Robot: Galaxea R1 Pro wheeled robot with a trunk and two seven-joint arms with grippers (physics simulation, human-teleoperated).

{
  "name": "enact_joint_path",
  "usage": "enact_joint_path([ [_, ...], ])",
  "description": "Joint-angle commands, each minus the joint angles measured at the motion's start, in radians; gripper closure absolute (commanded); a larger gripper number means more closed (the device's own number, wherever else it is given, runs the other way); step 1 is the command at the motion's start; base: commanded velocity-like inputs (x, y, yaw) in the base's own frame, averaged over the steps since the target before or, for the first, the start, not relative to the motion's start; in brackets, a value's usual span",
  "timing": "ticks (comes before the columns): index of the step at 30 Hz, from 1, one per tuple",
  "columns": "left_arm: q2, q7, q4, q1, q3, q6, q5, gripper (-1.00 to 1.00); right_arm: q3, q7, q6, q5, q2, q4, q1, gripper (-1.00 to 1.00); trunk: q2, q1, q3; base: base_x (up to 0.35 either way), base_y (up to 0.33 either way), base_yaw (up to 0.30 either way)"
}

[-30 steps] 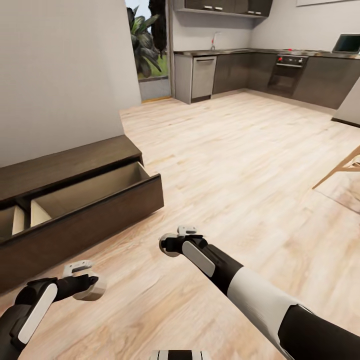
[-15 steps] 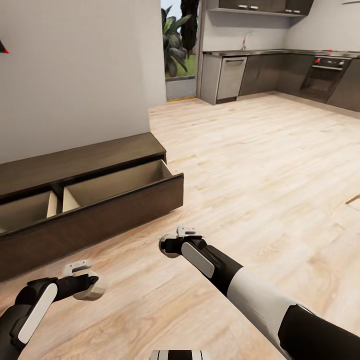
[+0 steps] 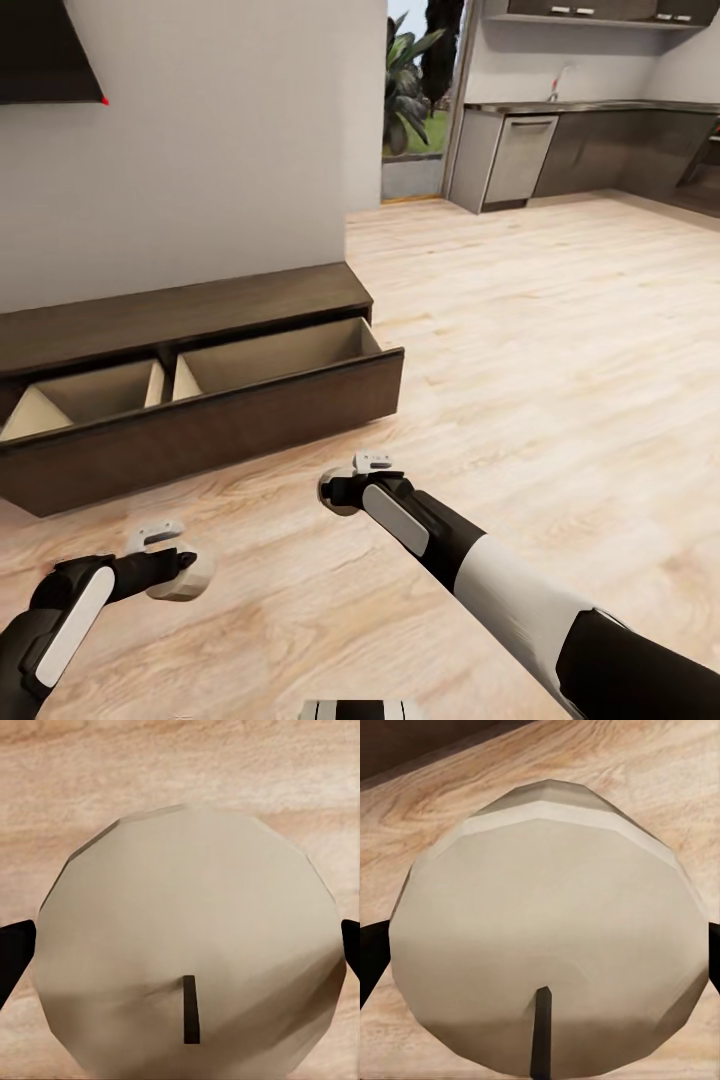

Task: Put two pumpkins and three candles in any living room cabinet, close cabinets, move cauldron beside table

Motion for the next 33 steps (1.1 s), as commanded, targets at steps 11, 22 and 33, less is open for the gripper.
enact_joint_path([
  [11, 0.000, 0.006, -0.001, -0.001, 0.000, 0.005, 0.007, 1.00, 0.003, -0.008, 0.000, -0.008, -0.001, -0.002, -0.001, 1.00, 0.000, 0.000, -0.001, -0.001, -0.272, 0.292],
  [22, 0.000, 0.006, 0.000, -0.001, 0.000, 0.005, 0.007, 1.00, 0.008, -0.003, 0.003, -0.013, 0.001, -0.006, -0.001, 1.00, 0.000, 0.000, -0.001, 0.013, -0.131, 0.122],
  [33, 0.000, 0.007, -0.005, -0.001, 0.006, 0.005, 0.016, 1.00, 0.010, -0.002, 0.000, -0.014, 0.000, -0.007, -0.001, 1.00, 0.000, 0.000, -0.001, 0.067, -0.029, 0.000],
])
